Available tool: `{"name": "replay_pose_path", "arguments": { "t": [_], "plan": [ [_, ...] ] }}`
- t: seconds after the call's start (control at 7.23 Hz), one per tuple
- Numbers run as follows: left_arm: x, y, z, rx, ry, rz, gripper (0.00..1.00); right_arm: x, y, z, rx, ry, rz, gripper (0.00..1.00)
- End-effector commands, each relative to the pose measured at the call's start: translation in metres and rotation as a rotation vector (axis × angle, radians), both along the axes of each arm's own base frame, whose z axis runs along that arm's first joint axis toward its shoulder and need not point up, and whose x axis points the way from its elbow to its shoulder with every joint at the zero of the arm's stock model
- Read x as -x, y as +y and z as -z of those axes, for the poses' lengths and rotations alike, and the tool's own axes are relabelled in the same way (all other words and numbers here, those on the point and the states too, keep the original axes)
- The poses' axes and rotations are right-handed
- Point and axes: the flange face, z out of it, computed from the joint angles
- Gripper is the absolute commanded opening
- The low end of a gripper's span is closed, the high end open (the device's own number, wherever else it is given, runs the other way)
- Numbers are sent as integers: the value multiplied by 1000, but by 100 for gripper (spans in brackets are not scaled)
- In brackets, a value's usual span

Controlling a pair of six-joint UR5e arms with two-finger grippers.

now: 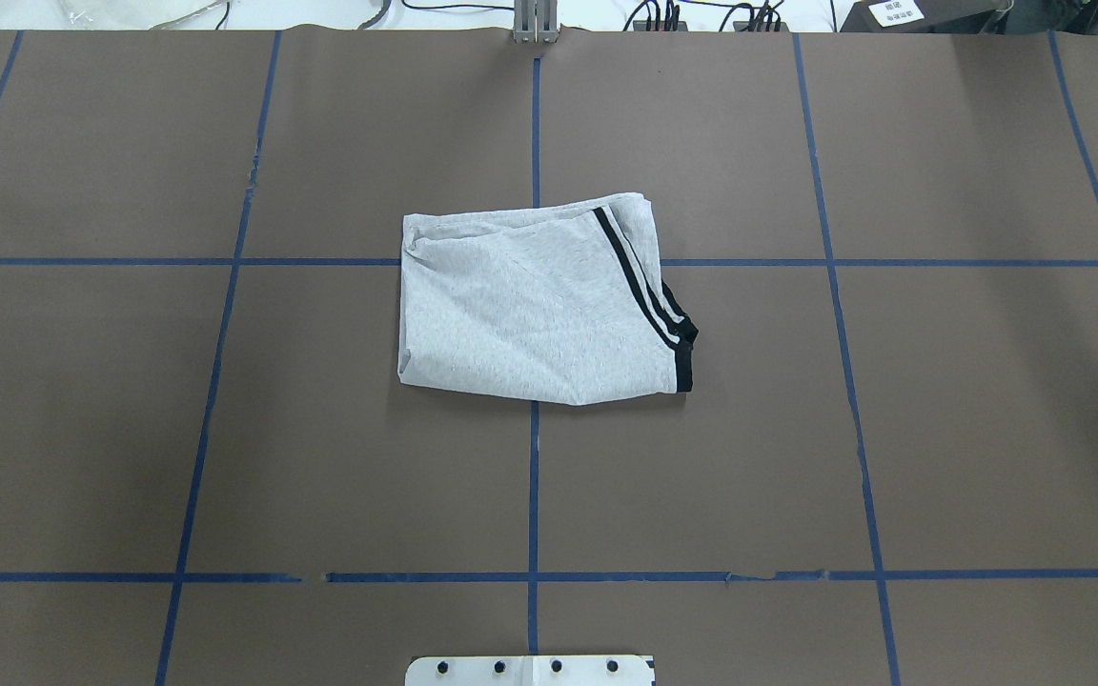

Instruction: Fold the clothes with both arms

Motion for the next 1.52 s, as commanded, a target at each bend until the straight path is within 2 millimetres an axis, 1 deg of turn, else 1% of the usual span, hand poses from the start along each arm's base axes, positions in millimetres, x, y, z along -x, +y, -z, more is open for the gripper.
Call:
{"name": "replay_pose_path", "arguments": {
  "t": [0.0,0.28,0.41,0.55,0.69,0.83,1.11,1.38],
  "plan": [
    [6,18,-19,13,23,-8,100,0,4,-8,20,8,-4,100],
    [5,10,-16,32,29,18,100,9,5,-14,31,10,7,100],
    [5,7,-6,11,29,18,100,13,5,-20,42,9,15,100],
    [5,8,-9,10,25,17,100,14,5,-18,39,8,17,100],
    [6,15,-4,1,23,21,100,14,6,-12,26,1,16,100],
    [7,21,-3,1,26,23,100,14,7,-13,29,6,16,100],
    [5,16,-2,3,27,22,100,14,5,-6,17,1,14,100],
    [5,17,5,-9,29,21,100,14,0,1,3,-3,12,100]
  ]
}}
